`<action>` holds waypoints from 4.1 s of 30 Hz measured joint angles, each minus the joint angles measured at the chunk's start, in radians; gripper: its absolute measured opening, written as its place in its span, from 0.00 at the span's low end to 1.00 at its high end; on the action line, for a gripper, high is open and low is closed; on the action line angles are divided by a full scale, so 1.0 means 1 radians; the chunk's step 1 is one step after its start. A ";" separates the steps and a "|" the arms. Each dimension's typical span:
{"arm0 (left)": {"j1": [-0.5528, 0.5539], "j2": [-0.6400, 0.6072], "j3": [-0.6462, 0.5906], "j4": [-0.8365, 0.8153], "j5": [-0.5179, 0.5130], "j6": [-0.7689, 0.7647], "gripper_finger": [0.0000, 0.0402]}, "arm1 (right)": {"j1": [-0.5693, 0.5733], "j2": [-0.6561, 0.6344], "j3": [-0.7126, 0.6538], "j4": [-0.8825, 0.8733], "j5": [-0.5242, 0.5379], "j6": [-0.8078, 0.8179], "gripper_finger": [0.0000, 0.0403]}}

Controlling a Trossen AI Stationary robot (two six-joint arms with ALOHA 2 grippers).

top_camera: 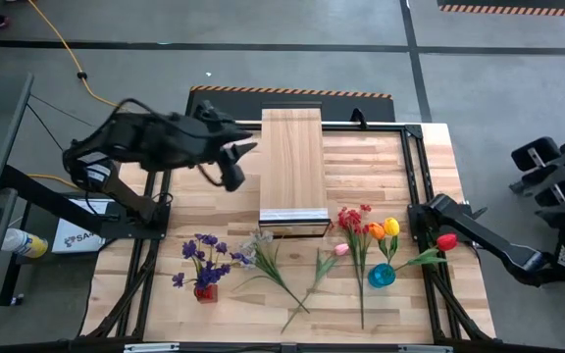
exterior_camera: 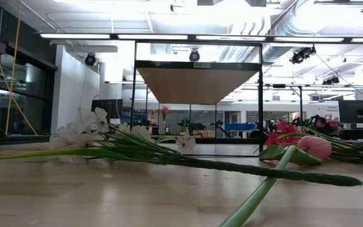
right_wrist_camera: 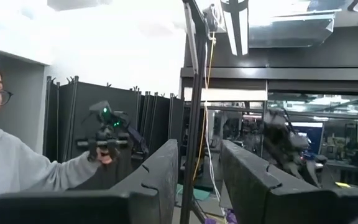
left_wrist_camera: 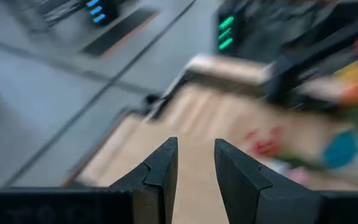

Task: Pick and place flowers into a vace then onto a shelf
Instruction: Put the pink tulip into the red vase

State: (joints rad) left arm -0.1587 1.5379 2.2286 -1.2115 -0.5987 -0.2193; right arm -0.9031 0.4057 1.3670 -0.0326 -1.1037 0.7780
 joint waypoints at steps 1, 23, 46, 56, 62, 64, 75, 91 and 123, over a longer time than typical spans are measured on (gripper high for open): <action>-0.015 0.000 0.020 0.023 0.026 -0.001 0.34 | 0.000 0.000 0.000 0.000 0.001 0.000 0.28; -0.473 0.118 0.060 0.305 0.066 -0.237 0.34 | 0.000 0.000 -0.001 -0.001 0.107 0.000 0.28; -0.516 0.364 0.059 0.305 0.036 -0.585 0.34 | 0.000 0.000 -0.001 -0.257 0.056 -0.054 0.28; -0.331 0.364 0.059 0.303 0.250 -0.632 0.34 | 0.000 0.000 -0.001 -0.277 -0.024 0.007 0.28; -0.211 0.431 0.060 0.291 0.473 -0.615 0.34 | 0.000 0.000 -0.001 -0.278 -0.069 0.009 0.28; -0.192 0.456 0.060 0.281 0.525 -0.614 0.34 | 0.000 0.000 -0.001 -0.278 -0.084 0.015 0.28; -0.143 0.611 0.059 0.251 0.660 -0.589 0.34 | 0.000 0.000 -0.001 -0.278 -0.097 0.026 0.28; -0.102 0.673 0.059 0.215 0.704 -0.511 0.34 | 0.000 0.000 -0.001 -0.278 -0.097 0.026 0.28; -0.090 0.673 -0.112 0.327 0.803 -0.413 0.34 | 0.000 0.000 -0.001 -0.281 -0.075 0.026 0.28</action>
State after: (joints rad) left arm -0.2489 2.2105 2.1162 -0.8848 0.2039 -0.6323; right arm -0.9035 0.4057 1.3659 -0.3138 -1.1786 0.8037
